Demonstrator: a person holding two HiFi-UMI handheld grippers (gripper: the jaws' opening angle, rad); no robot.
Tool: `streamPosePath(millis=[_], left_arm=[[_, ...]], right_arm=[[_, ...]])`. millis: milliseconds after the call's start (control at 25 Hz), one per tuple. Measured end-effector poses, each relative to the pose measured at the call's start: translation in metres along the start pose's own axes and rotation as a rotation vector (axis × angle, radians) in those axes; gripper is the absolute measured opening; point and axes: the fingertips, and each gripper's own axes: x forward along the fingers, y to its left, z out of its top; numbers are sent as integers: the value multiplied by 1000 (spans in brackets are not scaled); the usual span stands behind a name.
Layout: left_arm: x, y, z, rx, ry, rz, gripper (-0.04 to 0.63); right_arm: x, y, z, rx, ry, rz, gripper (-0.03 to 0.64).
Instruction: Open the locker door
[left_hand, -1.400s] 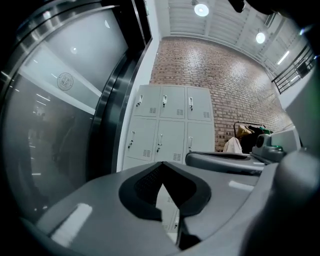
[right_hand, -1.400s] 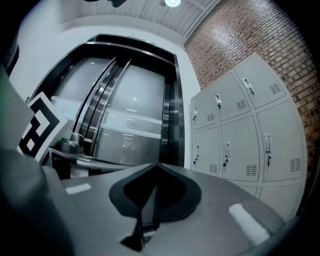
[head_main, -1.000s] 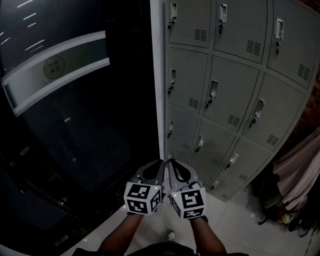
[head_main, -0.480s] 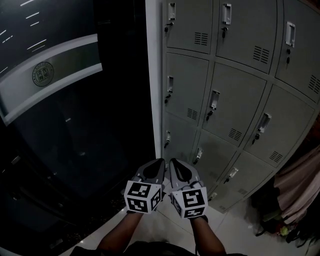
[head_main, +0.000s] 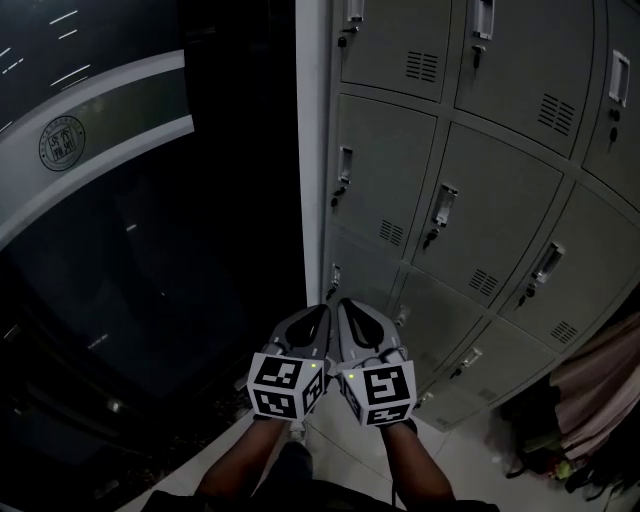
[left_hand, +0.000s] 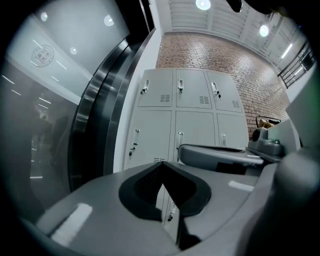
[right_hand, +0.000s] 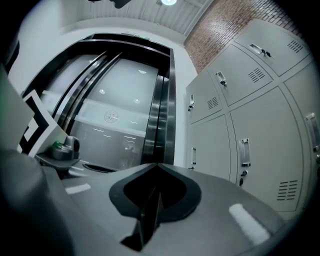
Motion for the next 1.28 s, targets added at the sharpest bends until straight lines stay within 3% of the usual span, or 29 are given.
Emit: streamPosePath(millis=[520,720,1280], left_arm=[[122,102,35,-10,-33,-40,5],[157,137,47,-13,-41,-59,6],[213,179,63,8,-60,-144,5]], right_arm=[[152,-63,-7,1,-4,-80,0],[205,-86,-11,0,3,-123,29],[309,-145,-27,12,42,-205,117]])
